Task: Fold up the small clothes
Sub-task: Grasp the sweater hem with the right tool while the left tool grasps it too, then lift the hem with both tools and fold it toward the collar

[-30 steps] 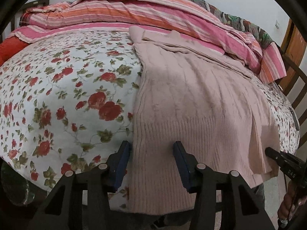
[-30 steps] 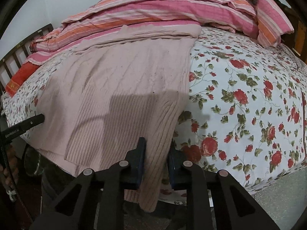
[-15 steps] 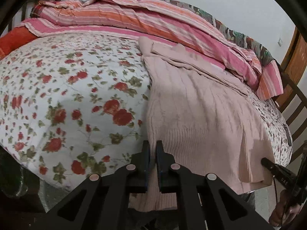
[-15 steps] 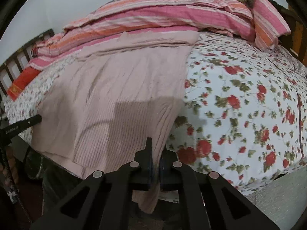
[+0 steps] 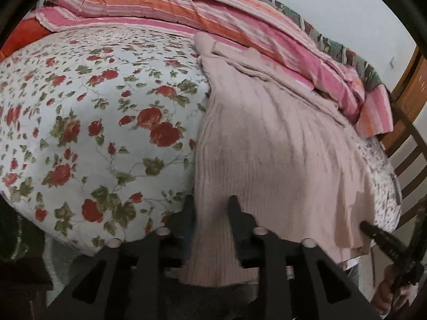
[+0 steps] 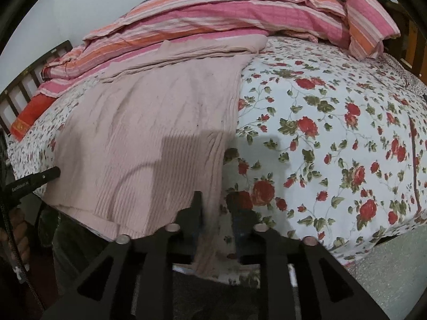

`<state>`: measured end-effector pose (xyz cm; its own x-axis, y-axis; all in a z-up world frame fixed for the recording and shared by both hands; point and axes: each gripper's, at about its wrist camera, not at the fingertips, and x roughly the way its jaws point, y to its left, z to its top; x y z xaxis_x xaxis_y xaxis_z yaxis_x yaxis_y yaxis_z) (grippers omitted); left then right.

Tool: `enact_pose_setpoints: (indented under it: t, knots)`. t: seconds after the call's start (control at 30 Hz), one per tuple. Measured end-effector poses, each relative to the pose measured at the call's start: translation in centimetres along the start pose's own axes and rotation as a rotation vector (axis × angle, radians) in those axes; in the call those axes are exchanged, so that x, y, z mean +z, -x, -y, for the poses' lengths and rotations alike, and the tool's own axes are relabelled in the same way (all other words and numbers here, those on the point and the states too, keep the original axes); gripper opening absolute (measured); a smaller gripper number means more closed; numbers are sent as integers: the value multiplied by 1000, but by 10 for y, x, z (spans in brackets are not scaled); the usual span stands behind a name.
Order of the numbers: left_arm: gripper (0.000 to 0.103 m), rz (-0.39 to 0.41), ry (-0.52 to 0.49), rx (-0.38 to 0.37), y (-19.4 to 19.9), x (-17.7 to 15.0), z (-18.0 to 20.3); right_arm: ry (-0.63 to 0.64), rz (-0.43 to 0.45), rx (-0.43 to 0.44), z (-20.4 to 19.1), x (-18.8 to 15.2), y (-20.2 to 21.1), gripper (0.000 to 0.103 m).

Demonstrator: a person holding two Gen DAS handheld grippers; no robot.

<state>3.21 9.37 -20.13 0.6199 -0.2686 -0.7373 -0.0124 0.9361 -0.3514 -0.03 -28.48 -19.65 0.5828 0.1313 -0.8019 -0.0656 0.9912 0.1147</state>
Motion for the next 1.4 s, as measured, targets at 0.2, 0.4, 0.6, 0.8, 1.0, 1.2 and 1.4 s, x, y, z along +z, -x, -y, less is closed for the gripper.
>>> enact_pose_setpoints:
  t: [0.2, 0.4, 0.6, 0.8, 1.0, 1.2, 1.4]
  knots:
    - [11, -25, -39, 21, -2, -1, 9, 3, -18, 39, -6, -1, -6, 10]
    - [7, 47, -21, -20, 33, 10, 8, 1, 61, 159, -8, 9, 19, 5]
    - [7, 147, 19, -89, 81, 41, 18, -103, 159, 278, 11, 36, 55, 5]
    - [7, 189, 64, -125, 97, 70, 27, -165, 214, 332, 21, 70, 78, 5]
    - [7, 214, 58, -166, 94, 86, 35, -156, 250, 318, 12, 94, 89, 5]
    - [7, 225, 57, -209, 90, 92, 36, -152, 258, 304, -2, 106, 92, 5]
    - [7, 254, 63, -219, 94, 104, 36, -123, 278, 298, -14, 121, 100, 5]
